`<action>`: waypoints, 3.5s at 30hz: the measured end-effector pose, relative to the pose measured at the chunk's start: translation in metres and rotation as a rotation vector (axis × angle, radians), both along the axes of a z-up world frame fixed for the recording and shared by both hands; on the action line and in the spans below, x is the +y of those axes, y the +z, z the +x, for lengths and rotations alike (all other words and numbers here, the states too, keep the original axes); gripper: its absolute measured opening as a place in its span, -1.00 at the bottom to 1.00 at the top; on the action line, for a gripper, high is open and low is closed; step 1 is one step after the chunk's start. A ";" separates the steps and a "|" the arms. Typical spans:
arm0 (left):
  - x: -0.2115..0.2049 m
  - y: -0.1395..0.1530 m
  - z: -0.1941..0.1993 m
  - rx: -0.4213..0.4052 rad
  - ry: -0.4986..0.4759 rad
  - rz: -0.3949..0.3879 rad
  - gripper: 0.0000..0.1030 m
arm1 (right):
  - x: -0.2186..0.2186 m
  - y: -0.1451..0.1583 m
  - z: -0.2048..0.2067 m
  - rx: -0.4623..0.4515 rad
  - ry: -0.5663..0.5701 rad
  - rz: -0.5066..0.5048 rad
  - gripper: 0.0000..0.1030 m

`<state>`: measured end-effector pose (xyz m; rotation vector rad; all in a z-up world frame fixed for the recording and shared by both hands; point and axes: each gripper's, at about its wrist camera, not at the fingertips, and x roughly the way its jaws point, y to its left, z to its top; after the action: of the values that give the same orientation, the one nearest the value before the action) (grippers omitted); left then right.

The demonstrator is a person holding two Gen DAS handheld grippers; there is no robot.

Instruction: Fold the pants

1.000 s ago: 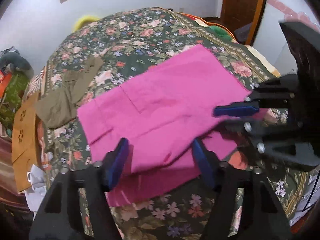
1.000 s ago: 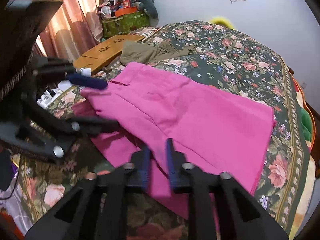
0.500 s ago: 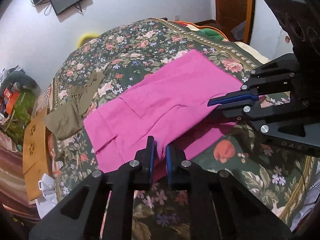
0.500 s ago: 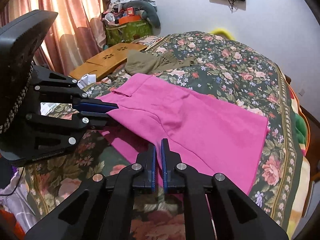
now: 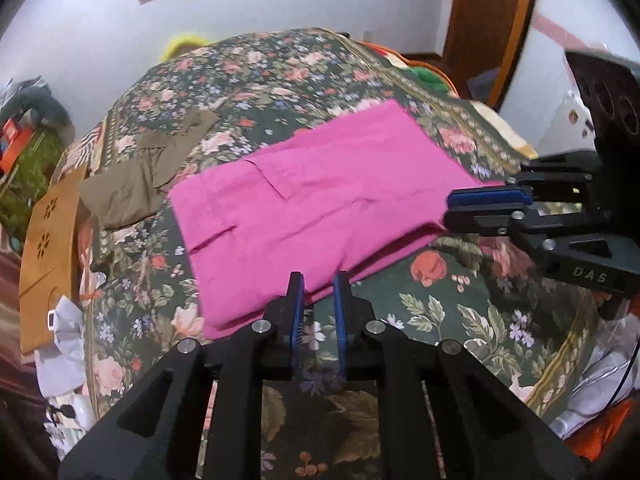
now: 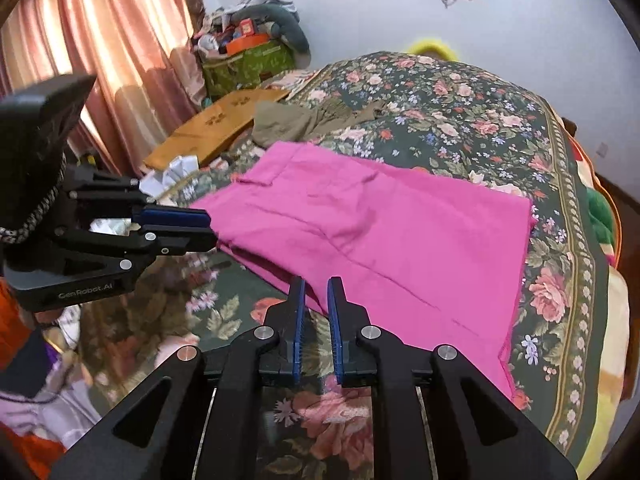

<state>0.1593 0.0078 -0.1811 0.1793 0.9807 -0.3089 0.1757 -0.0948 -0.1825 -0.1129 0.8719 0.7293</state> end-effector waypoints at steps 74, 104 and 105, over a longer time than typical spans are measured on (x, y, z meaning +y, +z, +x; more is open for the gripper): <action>0.096 -0.025 0.138 0.009 0.330 -0.020 0.26 | -0.111 -0.022 0.139 0.079 -0.373 -0.028 -0.14; 0.075 -0.085 0.174 0.030 0.305 0.122 -0.11 | -0.076 -0.079 0.218 -0.003 -0.273 -0.267 -0.96; 0.074 -0.085 0.172 0.023 0.308 0.139 -0.11 | -0.076 -0.079 0.218 -0.010 -0.275 -0.277 -0.96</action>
<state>0.3315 0.0815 -0.2662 0.1486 1.0364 0.0396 0.3940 -0.1705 -0.2616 -0.2375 0.9529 0.3487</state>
